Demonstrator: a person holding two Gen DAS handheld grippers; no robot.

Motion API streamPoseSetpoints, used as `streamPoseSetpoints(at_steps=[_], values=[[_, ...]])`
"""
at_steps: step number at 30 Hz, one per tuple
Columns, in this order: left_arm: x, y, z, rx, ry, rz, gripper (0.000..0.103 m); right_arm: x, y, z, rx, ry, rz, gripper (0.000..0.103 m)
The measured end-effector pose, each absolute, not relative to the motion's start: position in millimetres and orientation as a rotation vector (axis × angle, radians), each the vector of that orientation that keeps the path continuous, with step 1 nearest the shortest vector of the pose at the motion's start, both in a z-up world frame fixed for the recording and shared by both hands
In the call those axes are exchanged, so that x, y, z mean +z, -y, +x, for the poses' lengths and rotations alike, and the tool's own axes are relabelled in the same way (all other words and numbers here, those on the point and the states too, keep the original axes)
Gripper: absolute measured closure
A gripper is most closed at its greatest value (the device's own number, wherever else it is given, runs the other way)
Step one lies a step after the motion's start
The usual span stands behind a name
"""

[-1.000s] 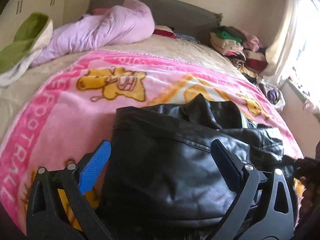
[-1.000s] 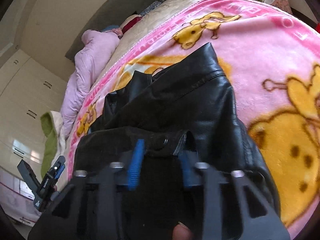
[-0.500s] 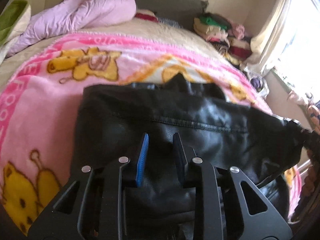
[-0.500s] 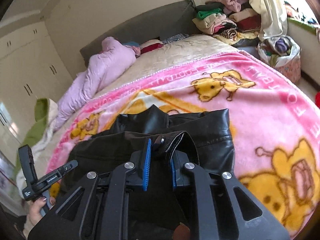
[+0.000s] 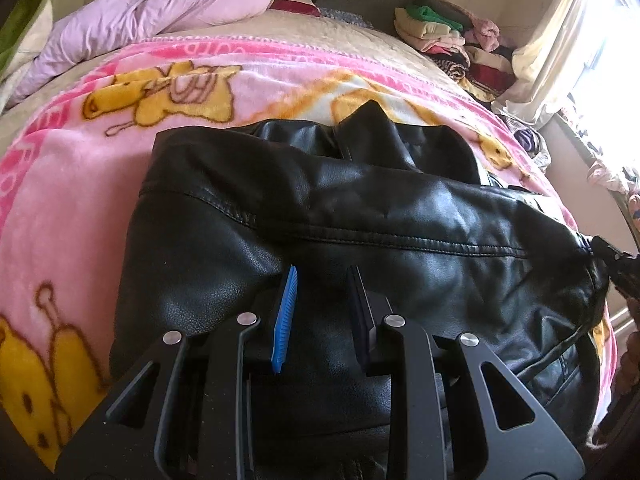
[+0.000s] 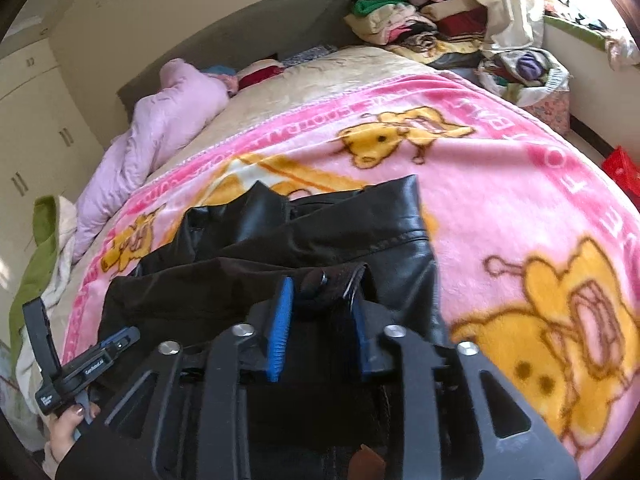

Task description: Fold large clothes

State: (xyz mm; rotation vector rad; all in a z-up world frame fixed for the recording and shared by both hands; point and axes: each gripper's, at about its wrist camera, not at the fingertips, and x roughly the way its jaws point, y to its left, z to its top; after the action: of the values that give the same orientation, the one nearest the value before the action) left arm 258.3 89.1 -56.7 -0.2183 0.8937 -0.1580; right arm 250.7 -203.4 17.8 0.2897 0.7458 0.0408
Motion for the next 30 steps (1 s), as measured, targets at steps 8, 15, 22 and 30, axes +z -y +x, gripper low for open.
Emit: streamPoseSetpoints(at_steps=[8,15,22,30], values=[[-55,-88,259,-0.156,-0.893,-0.212,0.085,51,169,237,0.098,-0.608,0.126,0.043],[-55,-87,258,-0.154,-0.894,-0.208,0.085,22,115,255,0.206,-0.719,-0.054,0.039],[-54,-87,258,-0.157,-0.895,-0.211,0.085,-34,125,282,0.16,-0.927,-0.009,0.033],[-50,-83,255,-0.156,-0.894,-0.177,0.085,-34,118,269,0.172,-0.87,-0.01,0.032]])
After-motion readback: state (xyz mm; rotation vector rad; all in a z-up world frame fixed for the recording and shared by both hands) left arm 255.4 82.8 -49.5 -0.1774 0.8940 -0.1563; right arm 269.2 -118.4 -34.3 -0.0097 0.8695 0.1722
